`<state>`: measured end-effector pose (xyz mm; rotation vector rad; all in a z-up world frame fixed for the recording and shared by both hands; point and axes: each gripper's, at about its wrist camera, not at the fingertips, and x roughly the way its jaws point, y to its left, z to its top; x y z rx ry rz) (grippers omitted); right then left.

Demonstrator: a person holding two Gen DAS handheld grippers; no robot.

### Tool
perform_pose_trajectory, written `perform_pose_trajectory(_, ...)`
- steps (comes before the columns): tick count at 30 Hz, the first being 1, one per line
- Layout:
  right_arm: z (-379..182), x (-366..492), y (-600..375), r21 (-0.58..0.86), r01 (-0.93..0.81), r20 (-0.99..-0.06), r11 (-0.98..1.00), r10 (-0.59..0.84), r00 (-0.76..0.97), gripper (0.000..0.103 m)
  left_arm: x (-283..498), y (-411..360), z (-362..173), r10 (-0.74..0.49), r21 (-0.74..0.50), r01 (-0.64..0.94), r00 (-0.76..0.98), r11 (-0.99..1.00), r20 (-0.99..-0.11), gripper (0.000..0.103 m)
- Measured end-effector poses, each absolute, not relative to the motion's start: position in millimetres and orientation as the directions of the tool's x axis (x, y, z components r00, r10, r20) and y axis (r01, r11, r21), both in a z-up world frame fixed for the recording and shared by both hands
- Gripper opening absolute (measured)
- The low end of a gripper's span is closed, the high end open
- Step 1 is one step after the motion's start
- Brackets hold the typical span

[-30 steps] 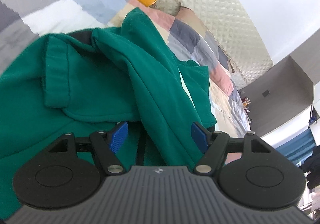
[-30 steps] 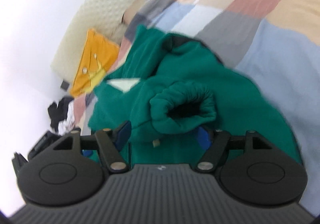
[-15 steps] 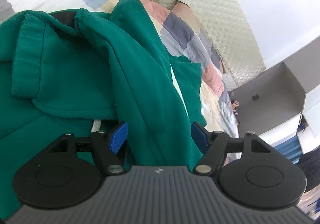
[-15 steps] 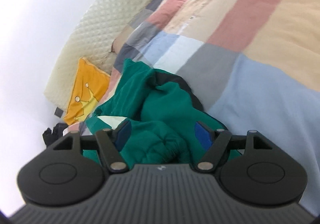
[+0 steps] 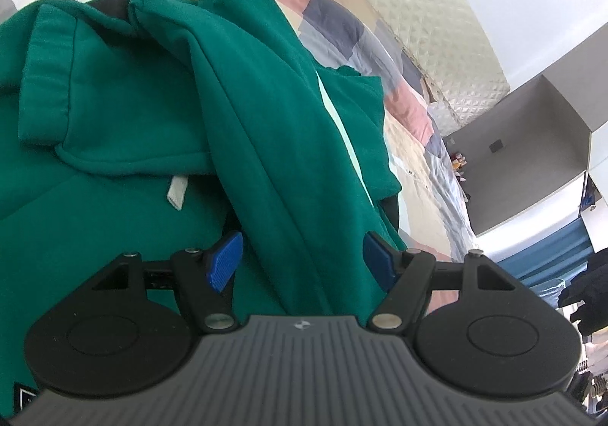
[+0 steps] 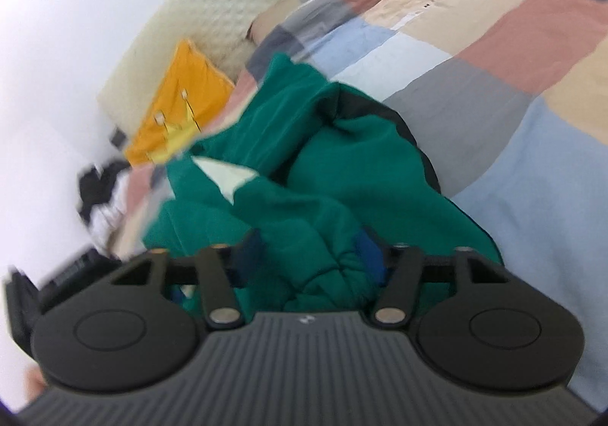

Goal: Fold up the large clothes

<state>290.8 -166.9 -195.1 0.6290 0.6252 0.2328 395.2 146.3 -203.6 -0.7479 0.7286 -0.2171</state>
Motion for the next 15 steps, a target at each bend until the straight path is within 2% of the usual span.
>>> perform_pose_trajectory(2, -193, 286, -159, 0.572, -0.029, -0.495, 0.820, 0.374, 0.784, 0.039, 395, 146, -205, -0.426, -0.685, -0.073, 0.735, 0.725, -0.528, 0.074)
perform_pose_trajectory(11, -199, 263, -133, 0.504, -0.108, -0.556, 0.857, 0.418, 0.719, 0.036, 393, 144, -203, -0.423, -0.677, -0.066, 0.735, 0.733, -0.530, 0.074)
perform_pose_trajectory(15, -199, 263, -129, 0.487, -0.115, -0.573, 0.866, 0.416, 0.706, 0.036, 397, 142, -205, -0.397, -0.644, -0.093, 0.718, 0.759, -0.572, 0.074)
